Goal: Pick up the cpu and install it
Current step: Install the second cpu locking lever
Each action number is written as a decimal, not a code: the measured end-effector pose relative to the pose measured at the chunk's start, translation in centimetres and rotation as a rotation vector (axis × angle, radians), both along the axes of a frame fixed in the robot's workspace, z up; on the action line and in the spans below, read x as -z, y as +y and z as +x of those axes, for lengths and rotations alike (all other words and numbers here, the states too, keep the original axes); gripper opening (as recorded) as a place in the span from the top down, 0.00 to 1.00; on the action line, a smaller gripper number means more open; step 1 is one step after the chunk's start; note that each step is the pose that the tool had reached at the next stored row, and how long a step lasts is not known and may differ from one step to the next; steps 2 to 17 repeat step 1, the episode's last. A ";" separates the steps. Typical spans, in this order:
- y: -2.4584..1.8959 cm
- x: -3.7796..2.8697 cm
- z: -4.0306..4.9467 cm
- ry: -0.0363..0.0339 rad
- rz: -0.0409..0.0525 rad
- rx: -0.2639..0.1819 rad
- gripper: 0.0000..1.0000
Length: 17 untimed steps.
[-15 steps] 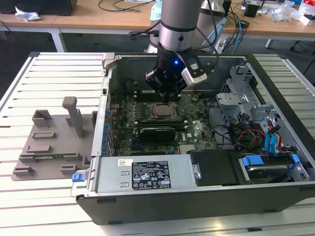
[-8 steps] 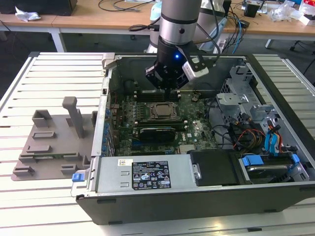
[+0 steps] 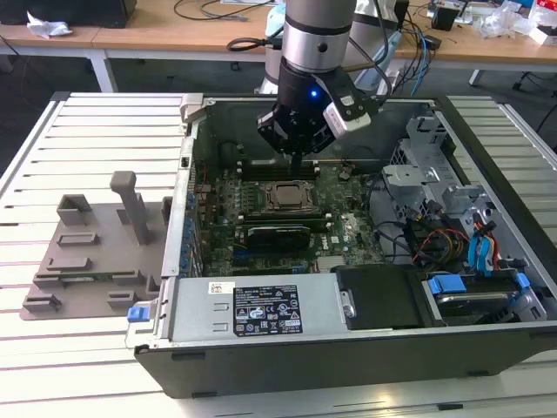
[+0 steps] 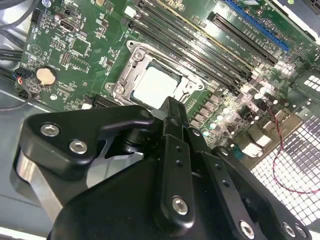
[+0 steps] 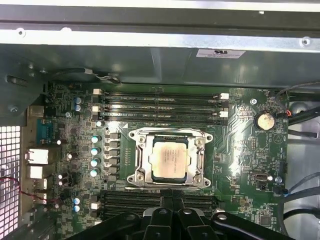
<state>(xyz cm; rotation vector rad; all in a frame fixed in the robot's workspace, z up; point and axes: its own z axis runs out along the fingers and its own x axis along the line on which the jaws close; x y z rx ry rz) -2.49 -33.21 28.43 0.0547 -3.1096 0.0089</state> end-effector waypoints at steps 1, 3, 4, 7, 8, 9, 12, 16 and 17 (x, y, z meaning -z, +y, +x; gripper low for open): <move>0.00 0.00 0.00 0.0000 0.0000 0.000 0.89; 0.00 0.00 0.00 0.0000 0.0000 0.000 0.89; 0.00 0.00 0.00 0.0000 0.0000 0.000 0.89; 0.00 0.00 0.00 0.0000 0.0000 0.000 0.89; 0.00 0.00 0.00 0.0000 0.0000 0.000 0.89; 0.00 0.00 0.00 0.0000 0.0000 0.000 0.89; 0.00 0.00 0.00 0.0000 0.0000 0.000 0.89; 0.00 0.00 0.00 0.0000 0.0000 0.000 0.89; 0.00 0.00 0.00 0.0000 0.0000 0.000 0.89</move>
